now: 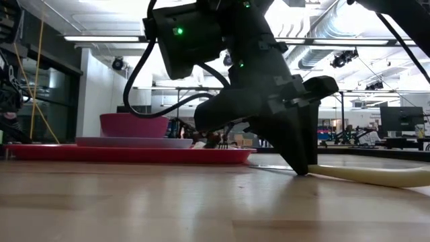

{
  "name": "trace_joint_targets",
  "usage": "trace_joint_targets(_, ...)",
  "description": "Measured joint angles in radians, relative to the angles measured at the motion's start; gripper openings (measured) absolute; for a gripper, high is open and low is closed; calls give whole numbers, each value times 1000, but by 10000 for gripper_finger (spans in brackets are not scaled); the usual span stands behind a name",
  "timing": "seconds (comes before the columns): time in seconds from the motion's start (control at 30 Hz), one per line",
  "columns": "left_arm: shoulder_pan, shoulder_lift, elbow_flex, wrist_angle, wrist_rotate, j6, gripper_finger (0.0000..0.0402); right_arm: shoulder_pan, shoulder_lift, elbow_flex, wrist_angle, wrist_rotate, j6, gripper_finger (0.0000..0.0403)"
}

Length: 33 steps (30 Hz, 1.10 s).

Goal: Set up tray
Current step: Put the yellow knife on top of the brown napkin on the left side of the blue fork on the red tray

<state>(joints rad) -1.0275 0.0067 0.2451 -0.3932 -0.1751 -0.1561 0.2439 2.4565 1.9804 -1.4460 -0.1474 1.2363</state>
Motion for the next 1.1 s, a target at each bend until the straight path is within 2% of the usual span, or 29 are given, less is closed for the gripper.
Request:
trace_joint_targets(0.3, 0, 0, -1, 3, -3, 2, 115, 4, 0, 0, -3, -4, 20, 43)
trace_joint_targets(0.57, 0, 0, -108, 134, 21, -23, 115, 4, 0, 1, -4, -11, 20, 44)
trace_joint_targets(0.77, 0, 0, -109, 196, 17, 47, 115, 4, 0, 2, -19, -12, 15, 44)
trace_joint_targets(0.97, 1, 0, -109, 192, 24, 54, 115, 5, 0, 2, -23, -11, 14, 44)
trace_joint_targets(1.1, 53, 0, -109, 213, 45, 56, 115, 5, 0, 2, -24, -17, 15, 44)
